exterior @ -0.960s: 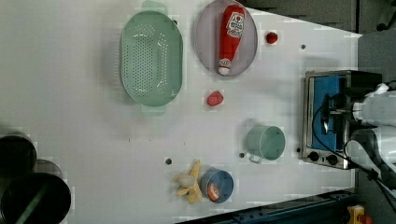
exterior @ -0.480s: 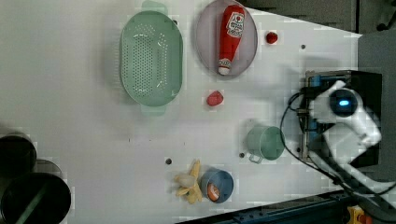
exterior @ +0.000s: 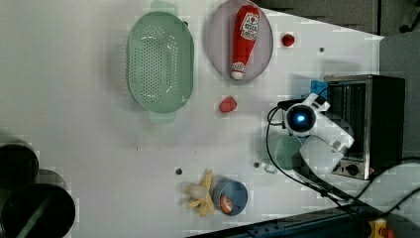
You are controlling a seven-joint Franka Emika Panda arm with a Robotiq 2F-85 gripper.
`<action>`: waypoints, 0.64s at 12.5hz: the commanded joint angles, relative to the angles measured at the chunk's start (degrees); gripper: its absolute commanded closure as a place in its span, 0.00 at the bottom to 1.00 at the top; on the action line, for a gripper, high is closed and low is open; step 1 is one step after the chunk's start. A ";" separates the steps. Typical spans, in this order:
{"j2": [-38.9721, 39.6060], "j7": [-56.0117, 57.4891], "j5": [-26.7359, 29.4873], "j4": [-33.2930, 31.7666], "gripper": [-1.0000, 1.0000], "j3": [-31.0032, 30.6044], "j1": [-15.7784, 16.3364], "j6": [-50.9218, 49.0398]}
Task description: Flap open oven.
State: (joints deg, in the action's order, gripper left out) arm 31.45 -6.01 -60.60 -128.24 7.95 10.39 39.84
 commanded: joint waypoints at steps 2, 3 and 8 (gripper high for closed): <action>2.89 -6.93 -0.28 3.62 0.83 0.66 0.28 0.60; 3.48 -6.94 -0.27 4.22 0.83 0.66 0.29 1.08; 0.48 -6.95 7.40 5.79 0.83 -0.24 0.33 6.60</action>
State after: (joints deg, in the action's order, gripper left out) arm 34.86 -9.64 -52.26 -124.33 8.66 10.50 40.45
